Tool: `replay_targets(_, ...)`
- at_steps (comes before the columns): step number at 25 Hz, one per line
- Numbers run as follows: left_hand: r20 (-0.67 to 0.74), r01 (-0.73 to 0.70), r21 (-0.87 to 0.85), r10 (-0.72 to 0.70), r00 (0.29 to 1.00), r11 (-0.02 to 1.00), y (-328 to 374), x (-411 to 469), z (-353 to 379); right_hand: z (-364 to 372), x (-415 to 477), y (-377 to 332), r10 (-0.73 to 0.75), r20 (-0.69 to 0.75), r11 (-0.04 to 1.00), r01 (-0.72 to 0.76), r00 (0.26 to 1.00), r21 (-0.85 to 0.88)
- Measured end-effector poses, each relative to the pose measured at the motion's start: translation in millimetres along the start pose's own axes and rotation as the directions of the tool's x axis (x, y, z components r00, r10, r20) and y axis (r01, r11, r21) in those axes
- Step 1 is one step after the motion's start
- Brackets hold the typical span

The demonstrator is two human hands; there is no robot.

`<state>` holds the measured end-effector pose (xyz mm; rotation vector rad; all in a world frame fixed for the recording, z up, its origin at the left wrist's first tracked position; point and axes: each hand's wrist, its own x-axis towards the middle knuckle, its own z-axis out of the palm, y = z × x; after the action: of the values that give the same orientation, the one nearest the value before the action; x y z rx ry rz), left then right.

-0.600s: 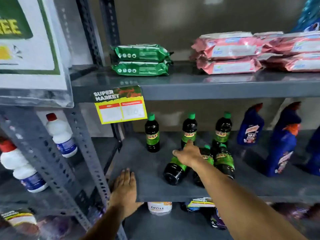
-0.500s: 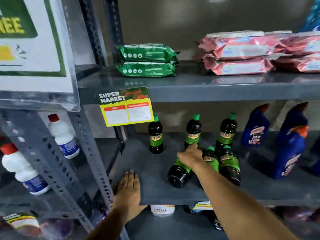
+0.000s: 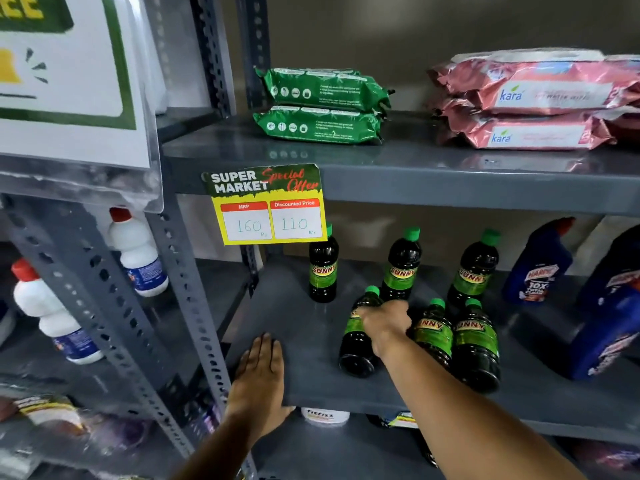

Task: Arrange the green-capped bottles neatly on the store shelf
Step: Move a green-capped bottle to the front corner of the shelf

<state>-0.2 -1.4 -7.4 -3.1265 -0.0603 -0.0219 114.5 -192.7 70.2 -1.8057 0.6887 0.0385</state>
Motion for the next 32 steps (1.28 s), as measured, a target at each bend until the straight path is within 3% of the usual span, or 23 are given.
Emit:
replay_targets(3, -0.009, 0.007, -0.010, -0.007, 1.000, 1.000, 0.8, 0.2, 0.7, 2.8, -0.1, 1.4, -0.006, 0.024, 0.999, 0.007, 1.000, -0.040)
replay_targets(7, 0.011, 0.022, -0.019, -0.022, 1.000, 1.000, 2.0, -1.0, -1.3, 1.5, -1.5, 8.4, 0.006, 0.218, 0.999, -0.012, 0.976, 0.030)
replay_targets(11, 0.003, 0.014, -0.007, -0.014, 1.000, 1.000, 3.5, -3.1, -4.1, 3.7, -7.0, 13.3, -0.004, 0.197, 0.994, -0.017, 0.980, 0.106)
replay_targets(14, -0.011, 0.009, -0.028, -0.009, 1.000, 1.000, 2.3, -0.8, -2.4, 17.6, -19.4, 12.5, -0.216, 0.133, 0.972, 0.200, 0.967, 0.123)
replay_targets(17, -0.002, 0.016, -0.022, -0.016, 1.000, 1.000, 1.3, 0.6, -1.1, 28.4, -38.0, 9.5, -0.492, 0.147, 0.870, 0.488, 0.858, 0.063)
replay_targets(19, 0.001, 0.013, -0.021, -0.013, 1.000, 1.000, 0.1, 1.9, -0.6, 36.5, -51.6, 10.3, -0.588, 0.175, 0.807, 0.587, 0.790, 0.062)
replay_targets(21, 0.042, -0.013, -0.010, 0.013, 0.999, 1.000, -2.0, 3.7, 2.8, 46.7, -61.5, 17.5, -0.635, 0.158, 0.771, 0.634, 0.756, 0.065)
replay_targets(23, 0.012, -0.037, -0.001, 0.037, 0.999, 0.999, -3.1, 4.4, 8.2, 53.1, -67.2, 27.6, -0.649, 0.136, 0.759, 0.649, 0.749, 0.047)
replay_targets(26, 0.085, -0.029, -0.011, 0.030, 0.996, 1.000, -2.2, 1.5, 5.6, 55.1, -68.8, 38.9, -0.640, 0.115, 0.768, 0.639, 0.760, 0.055)
replay_targets(29, 0.002, -0.002, -0.036, 0.002, 1.000, 0.999, 0.7, -1.5, 0.9, 54.0, -67.6, 42.4, -0.634, 0.114, 0.773, 0.633, 0.765, 0.052)
replay_targets(32, -0.035, -0.014, -0.030, 0.013, 0.999, 0.999, -0.5, -1.8, 2.6, 43.1, -68.8, 45.8, -0.629, 0.211, 0.774, 0.627, 0.748, 0.087)
